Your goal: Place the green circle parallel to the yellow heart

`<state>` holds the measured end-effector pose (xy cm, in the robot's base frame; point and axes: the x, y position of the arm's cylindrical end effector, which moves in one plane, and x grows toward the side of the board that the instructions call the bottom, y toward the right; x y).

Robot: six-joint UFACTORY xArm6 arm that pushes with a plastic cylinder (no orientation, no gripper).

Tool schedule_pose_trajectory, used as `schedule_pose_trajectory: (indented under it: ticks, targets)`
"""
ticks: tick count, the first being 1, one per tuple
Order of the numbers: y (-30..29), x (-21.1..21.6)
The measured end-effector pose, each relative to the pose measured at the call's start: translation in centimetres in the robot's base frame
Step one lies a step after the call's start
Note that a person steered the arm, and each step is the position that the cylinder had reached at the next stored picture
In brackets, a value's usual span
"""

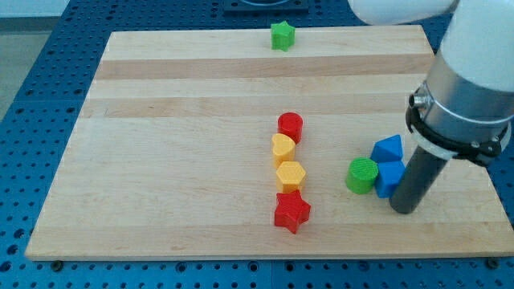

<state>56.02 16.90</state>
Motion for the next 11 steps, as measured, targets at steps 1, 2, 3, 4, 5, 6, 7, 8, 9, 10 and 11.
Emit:
schedule_pose_trajectory:
  ticks: [1, 2, 3, 4, 5, 6, 7, 8, 9, 10, 11]
  targets:
    - [-0.1, -1.4]
    - [-0.1, -2.4]
    - [-0.1, -3.6]
    - [-0.1, -4.2]
    - [-0.1, -2.9]
    - [-0.3, -0.6]
    - [-2.2, -0.2]
    - [-3.9, -0.4]
    - [-4.8, -0.4]
    - [-5.4, -0.4]
    - [-5.4, -0.5]
